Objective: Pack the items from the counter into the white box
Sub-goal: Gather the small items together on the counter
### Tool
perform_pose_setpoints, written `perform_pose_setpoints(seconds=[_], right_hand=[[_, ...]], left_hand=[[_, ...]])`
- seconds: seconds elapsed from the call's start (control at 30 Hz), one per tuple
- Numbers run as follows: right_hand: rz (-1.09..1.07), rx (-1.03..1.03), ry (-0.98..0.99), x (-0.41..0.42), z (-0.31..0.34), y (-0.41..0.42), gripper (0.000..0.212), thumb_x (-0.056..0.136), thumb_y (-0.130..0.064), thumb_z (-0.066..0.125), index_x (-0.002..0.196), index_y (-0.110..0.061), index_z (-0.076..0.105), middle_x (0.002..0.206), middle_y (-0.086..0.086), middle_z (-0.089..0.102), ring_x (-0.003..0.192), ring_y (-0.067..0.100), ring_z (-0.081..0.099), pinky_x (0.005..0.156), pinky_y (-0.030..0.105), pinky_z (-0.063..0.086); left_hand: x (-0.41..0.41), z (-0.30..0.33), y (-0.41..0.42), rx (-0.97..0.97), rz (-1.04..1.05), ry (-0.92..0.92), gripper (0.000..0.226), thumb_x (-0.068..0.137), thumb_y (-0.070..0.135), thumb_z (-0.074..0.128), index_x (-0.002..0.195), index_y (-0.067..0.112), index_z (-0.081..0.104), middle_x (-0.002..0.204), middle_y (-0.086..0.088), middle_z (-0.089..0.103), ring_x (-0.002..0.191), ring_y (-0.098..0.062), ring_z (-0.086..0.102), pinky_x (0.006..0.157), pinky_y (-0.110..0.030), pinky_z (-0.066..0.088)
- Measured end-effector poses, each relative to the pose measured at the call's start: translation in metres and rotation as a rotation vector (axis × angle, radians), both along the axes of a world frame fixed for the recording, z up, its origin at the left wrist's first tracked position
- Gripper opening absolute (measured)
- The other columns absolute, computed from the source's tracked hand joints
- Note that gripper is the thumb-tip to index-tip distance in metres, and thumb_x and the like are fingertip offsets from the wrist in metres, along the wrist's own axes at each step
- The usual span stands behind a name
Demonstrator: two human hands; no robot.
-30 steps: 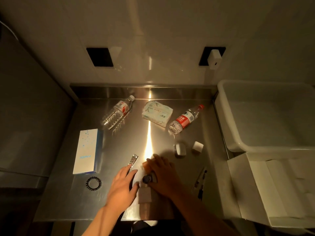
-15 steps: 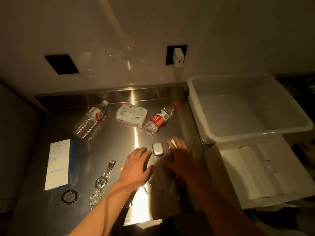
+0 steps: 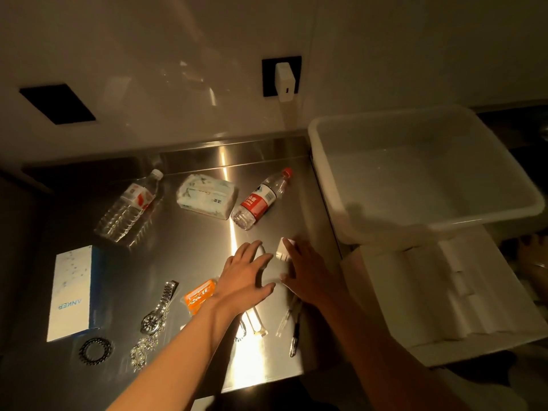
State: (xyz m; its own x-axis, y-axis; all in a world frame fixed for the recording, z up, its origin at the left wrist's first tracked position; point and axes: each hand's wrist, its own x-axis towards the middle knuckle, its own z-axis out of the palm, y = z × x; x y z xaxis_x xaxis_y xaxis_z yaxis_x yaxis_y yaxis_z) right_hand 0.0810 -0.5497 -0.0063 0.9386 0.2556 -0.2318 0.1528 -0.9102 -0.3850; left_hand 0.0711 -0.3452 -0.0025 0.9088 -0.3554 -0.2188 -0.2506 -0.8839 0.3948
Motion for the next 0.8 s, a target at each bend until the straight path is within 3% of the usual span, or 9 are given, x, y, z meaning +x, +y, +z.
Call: perform_pose_setpoints(seconds=[0.27, 0.57, 0.8], right_hand=[[0.014, 0.062, -0.037, -0.023, -0.008, 0.007, 0.079, 0.088, -0.047, 0.062, 0.153, -0.022, 0.025, 0.153, 0.005, 0.036, 0.137, 0.023, 0.04, 0.106, 0.039, 0.046], [0.041, 0.024, 0.003, -0.068, -0.003, 0.048, 0.076, 0.092, -0.044, 0.055, 0.155, -0.025, 0.019, 0.161, 0.005, 0.024, 0.145, 0.025, 0.03, 0.115, 0.043, 0.035], [0.072, 0.006, -0.059, -0.086, 0.008, 0.071, 0.068, 0.093, -0.037, 0.054, 0.153, -0.02, 0.028, 0.155, 0.009, 0.031, 0.138, 0.027, 0.037, 0.111, 0.047, 0.035]], left_hand=[[-0.014, 0.001, 0.013, 0.045, -0.014, 0.015, 0.071, 0.082, 0.071, 0.049, 0.147, 0.044, 0.035, 0.165, 0.005, 0.014, 0.153, -0.028, 0.008, 0.119, -0.055, 0.024], [-0.041, 0.005, 0.05, 0.088, -0.041, -0.065, 0.065, 0.077, 0.064, 0.058, 0.137, 0.04, 0.049, 0.157, 0.003, 0.031, 0.144, -0.028, 0.026, 0.109, -0.05, 0.03], [-0.06, 0.002, 0.068, 0.107, -0.042, -0.057, 0.066, 0.076, 0.065, 0.055, 0.137, 0.042, 0.047, 0.158, 0.005, 0.029, 0.145, -0.027, 0.025, 0.111, -0.049, 0.028]])
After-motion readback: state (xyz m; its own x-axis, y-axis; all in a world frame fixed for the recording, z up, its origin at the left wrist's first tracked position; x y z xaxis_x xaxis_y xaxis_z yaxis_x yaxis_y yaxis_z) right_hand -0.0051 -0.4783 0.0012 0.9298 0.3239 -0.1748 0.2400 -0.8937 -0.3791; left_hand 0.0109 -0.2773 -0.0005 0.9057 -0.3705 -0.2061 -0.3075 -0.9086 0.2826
